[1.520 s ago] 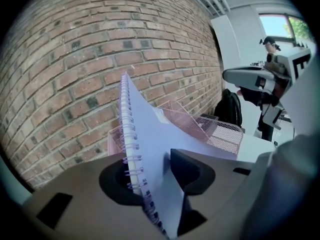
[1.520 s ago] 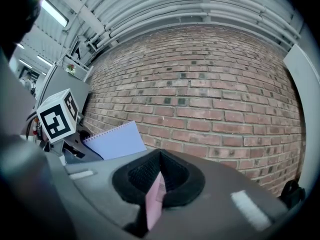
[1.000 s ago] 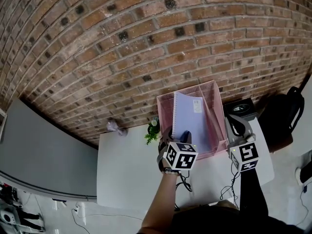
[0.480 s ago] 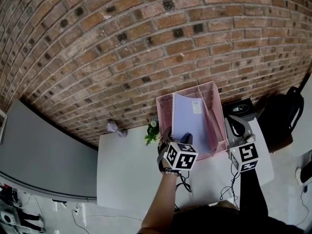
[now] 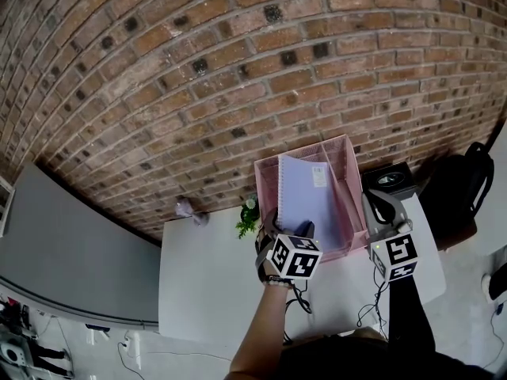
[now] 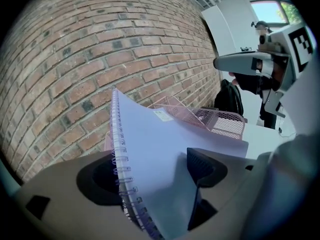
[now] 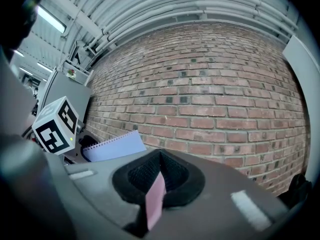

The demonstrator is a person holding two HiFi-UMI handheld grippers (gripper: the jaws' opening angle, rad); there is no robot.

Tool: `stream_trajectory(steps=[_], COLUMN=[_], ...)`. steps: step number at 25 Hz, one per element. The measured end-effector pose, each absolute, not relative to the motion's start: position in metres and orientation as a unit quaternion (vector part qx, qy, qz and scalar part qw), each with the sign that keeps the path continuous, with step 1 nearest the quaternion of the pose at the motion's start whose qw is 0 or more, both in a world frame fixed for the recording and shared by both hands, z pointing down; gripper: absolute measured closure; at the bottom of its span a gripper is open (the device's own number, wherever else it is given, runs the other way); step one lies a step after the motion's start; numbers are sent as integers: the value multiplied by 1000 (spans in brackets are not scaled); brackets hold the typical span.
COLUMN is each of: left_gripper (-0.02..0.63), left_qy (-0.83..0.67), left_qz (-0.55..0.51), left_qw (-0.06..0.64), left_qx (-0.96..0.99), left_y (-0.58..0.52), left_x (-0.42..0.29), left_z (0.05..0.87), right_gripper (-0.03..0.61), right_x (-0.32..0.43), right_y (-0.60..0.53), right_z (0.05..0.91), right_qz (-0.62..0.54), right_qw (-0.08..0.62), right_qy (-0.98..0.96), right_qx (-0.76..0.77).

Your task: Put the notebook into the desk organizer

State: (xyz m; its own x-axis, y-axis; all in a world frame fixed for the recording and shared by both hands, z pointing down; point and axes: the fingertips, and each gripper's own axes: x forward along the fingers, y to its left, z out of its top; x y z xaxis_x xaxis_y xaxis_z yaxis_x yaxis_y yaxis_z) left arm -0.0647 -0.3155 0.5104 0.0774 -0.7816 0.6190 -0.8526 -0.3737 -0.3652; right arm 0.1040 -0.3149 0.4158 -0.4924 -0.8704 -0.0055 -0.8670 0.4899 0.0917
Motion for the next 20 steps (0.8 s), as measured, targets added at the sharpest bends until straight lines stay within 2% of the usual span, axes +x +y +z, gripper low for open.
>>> stream_trajectory(steps=[7,12,20], left_gripper=[209,206,206], left_qy=[-568,-576,-577], left_qz=[403,403,368], left_qw=[41,10,56], left_qx=[716,711,727], left_y=[-315,-314,-307], left_x=[-76,-81,-87], left_z=[510,500,505], right_gripper=[578,578,578], right_x=[100,94,78], right_y=[-316,-316,-313], right_z=[414,414,413], right_qz=[-40,-43,-47], right_qw=[17,18,22], right_qy=[-867,-871,-880], right_qx=[496,488,473])
